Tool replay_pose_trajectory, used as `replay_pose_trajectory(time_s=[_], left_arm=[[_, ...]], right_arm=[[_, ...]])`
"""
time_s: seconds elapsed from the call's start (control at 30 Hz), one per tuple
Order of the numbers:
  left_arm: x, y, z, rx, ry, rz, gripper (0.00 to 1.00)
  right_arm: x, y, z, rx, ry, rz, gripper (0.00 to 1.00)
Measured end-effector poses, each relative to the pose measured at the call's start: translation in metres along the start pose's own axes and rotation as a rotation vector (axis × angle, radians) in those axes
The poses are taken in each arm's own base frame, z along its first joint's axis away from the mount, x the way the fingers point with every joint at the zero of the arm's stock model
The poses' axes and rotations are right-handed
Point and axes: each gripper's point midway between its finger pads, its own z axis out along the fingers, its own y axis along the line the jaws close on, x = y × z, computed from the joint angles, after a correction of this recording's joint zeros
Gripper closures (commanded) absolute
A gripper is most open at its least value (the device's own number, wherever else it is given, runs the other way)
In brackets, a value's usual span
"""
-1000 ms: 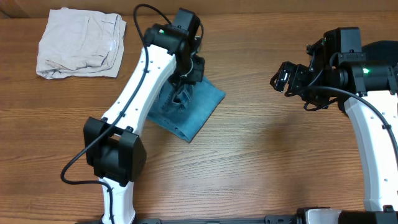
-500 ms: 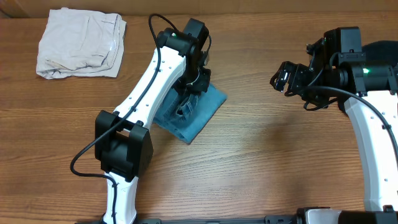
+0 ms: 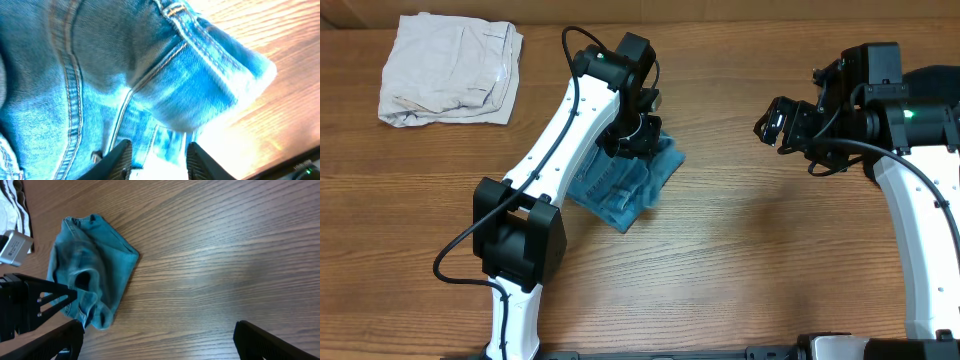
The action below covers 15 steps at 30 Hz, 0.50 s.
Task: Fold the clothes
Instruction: 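Lift the jeans' left end with the left gripper and fold it rightward over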
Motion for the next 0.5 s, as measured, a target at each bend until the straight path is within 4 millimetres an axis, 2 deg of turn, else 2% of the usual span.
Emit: replay_pose_trajectory(time_s=[0.13,0.27,0.4,0.43,0.47,0.5], left_arm=[[0.002,-0.004,-0.001,0.022,0.009,0.015,0.59],[-0.005,-0.008,-0.006,0.035,-0.02,0.032,0.51],[-0.017,-0.009,-0.009,0.031,-0.073,0.042,0.5],[-0.018,-0.004,-0.009,0.009,-0.078,0.023,0.45],[-0.02,0.004,-0.01,-0.026,-0.085,-0.01,0.36],[-0.021,0.011,-0.011,-0.046,-0.091,-0.037,0.32]], right_arm=[[-0.001,0.0,0.0,-0.002,-0.004,-0.001,0.0],[-0.002,0.001,0.0,-0.003,-0.007,-0.002,0.02],[-0.012,0.012,0.0,-0.059,-0.044,-0.018,0.19],[-0.013,0.016,0.0,-0.082,-0.047,-0.02,0.21],[-0.016,0.022,-0.001,-0.116,-0.054,-0.029,0.25],[-0.017,0.025,-0.001,-0.132,-0.056,-0.03,0.3]])
